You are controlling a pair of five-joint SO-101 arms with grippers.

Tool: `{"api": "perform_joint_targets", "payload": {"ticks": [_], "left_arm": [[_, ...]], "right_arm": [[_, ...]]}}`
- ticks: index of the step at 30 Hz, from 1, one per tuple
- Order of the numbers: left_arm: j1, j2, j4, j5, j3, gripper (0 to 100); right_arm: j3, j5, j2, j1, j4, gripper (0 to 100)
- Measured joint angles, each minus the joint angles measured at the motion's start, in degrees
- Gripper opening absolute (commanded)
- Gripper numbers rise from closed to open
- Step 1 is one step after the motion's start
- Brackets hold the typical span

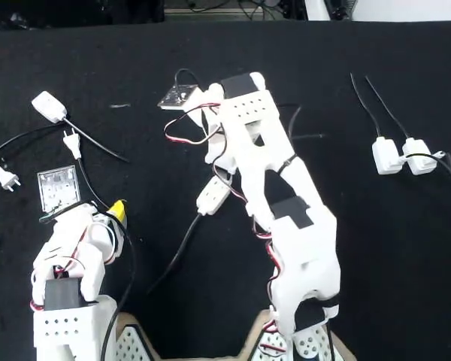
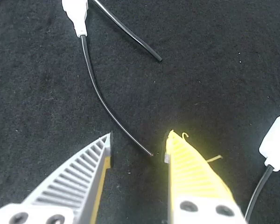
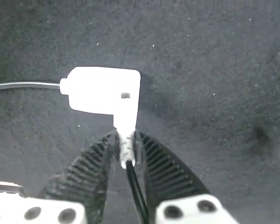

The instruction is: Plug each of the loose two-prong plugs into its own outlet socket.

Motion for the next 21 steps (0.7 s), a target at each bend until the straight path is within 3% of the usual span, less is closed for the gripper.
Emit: {"api": "perform_joint_targets", "payload": {"ticks": [11,21], "left_arm": [[0.00,0.00,0.00,0.00,0.00,20],[0.00,0.00,0.00,0.00,0.00,20]], "right_arm": [[-2.37,0.00,0.26,-5.27,0.09,1.0],[-1.85,0.00,0.26,-5.10,1.05,1.0]]}}
